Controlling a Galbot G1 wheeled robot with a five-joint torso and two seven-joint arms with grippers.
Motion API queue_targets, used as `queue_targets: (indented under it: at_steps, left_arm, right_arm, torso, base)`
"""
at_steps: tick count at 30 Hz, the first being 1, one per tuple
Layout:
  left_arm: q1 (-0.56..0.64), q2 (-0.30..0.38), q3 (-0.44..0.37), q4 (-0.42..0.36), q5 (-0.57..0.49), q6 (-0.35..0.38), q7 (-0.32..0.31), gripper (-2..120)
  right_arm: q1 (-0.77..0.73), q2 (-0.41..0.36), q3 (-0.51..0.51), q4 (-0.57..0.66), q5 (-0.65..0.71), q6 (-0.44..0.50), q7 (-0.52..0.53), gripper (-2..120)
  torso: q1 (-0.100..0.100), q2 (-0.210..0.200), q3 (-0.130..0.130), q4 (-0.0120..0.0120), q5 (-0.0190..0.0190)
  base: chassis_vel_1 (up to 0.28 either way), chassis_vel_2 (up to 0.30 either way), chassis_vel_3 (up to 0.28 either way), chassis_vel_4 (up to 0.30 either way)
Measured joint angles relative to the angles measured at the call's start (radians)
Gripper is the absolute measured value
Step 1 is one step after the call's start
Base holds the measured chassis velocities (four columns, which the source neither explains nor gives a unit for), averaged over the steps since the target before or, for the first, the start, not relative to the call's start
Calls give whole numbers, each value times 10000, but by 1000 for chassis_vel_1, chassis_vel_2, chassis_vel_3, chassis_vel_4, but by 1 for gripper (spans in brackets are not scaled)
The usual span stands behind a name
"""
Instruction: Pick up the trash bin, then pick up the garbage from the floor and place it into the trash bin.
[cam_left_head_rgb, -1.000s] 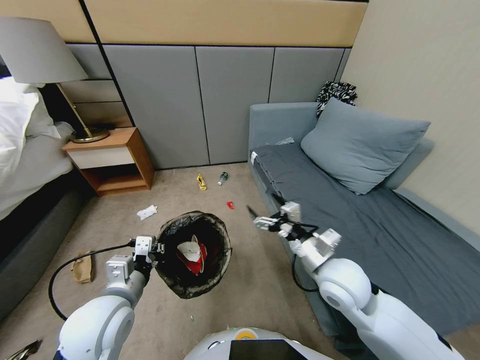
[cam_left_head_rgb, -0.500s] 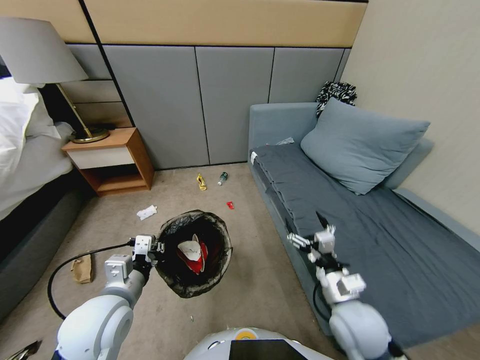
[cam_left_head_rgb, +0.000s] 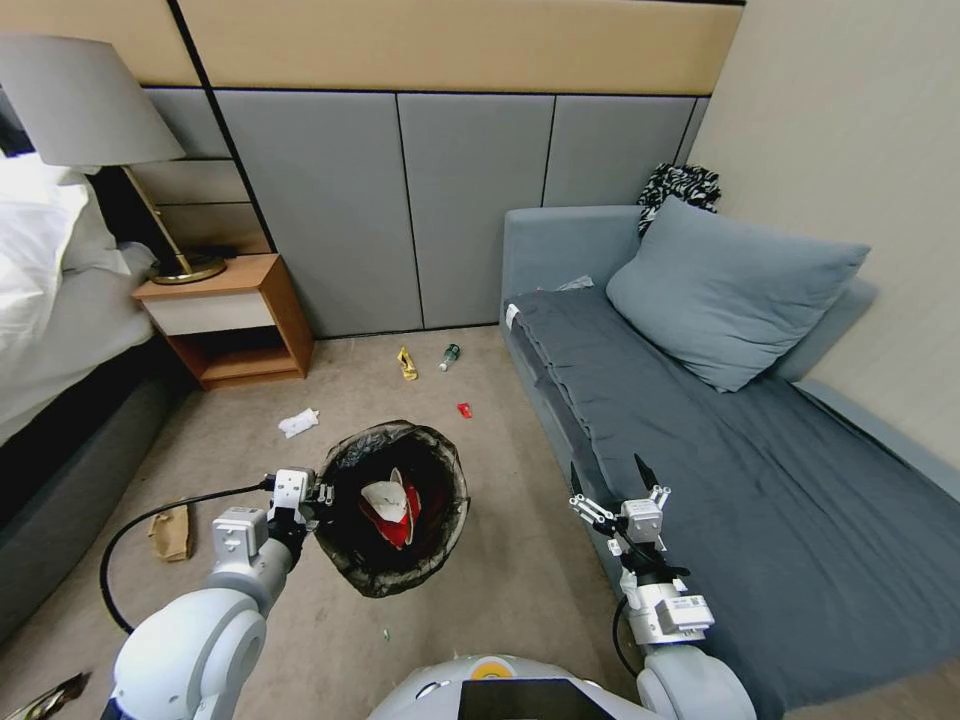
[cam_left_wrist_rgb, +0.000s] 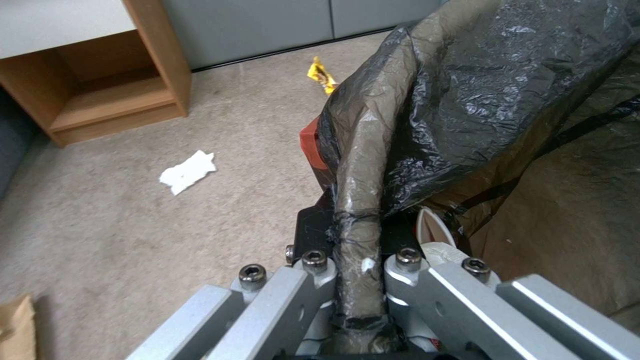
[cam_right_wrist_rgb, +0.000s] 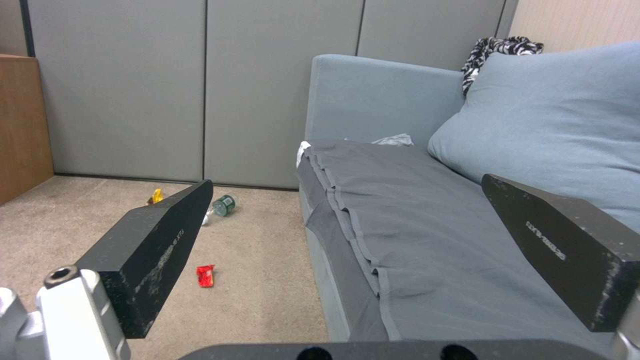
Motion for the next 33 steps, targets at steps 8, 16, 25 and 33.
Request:
queue_targets:
  at_steps: [8, 16, 25, 33]
  left_arm:
    - [29, 0, 24, -43, -1, 0, -2, 1]
    - [50, -21, 23, -72, -1, 0, -20, 1]
    - [22, -42, 28, -40, 21, -50, -76, 1]
    - [-44, -45, 36, 52, 39, -120, -81, 1]
  right_arm:
    - [-21, -61, 59, -5, 133, -99, 14, 100]
    - [-19, -76, 14, -29, 212, -207, 32, 100]
    - [120, -39, -18, -103, 544, -180, 165, 100]
    - [205, 29, 32, -200, 576, -258, 472, 100]
  torso:
    - [0, 0, 0, -1, 0]
    - [1, 0, 0, -1, 0]
    - [1, 0, 0, 1, -1]
    - [1, 0, 0, -1, 0]
  base:
    - [12, 10, 10, 8]
    - [50, 41, 45, 46]
    - [22, 17, 16, 13]
    - [0, 0, 0, 0]
